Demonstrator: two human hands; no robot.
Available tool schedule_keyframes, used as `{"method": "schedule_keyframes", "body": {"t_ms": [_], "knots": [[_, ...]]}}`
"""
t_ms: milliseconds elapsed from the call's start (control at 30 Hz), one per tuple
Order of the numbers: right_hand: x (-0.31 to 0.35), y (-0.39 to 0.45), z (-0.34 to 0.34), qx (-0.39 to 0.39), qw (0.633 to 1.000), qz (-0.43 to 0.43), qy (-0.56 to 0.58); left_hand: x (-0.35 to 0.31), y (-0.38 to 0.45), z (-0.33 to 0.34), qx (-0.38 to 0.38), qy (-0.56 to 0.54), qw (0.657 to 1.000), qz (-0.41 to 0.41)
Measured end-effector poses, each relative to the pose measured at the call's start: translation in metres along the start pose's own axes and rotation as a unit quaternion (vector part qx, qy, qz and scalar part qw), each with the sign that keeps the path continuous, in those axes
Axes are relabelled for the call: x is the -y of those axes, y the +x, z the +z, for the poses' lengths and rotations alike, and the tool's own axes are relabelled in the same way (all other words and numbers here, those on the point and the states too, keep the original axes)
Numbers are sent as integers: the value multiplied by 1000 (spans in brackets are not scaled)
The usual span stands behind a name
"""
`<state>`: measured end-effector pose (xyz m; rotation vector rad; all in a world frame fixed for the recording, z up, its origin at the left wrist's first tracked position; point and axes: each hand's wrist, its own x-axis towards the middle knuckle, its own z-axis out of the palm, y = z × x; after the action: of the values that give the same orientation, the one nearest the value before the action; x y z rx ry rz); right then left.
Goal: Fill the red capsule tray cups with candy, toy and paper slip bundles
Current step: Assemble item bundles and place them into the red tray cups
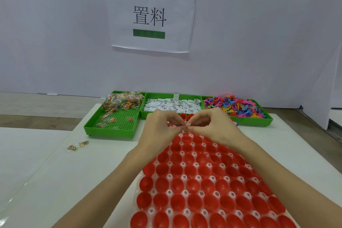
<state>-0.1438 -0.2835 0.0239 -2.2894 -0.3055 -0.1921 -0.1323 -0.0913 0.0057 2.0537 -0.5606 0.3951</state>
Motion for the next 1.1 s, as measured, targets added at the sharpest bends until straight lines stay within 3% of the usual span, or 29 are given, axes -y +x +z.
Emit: {"method": "schedule_keyframes", "body": {"t_ms": [400,833,1100], "knots": [[-26,22,10,1,998,35,-49,25,24,18,61,100,993,3],[-12,33,17,33,985,44,-163,30,34,19,140,229,956,119],[-13,35,17,42,982,39,-181,34,31,20,120,256,946,159]]}}
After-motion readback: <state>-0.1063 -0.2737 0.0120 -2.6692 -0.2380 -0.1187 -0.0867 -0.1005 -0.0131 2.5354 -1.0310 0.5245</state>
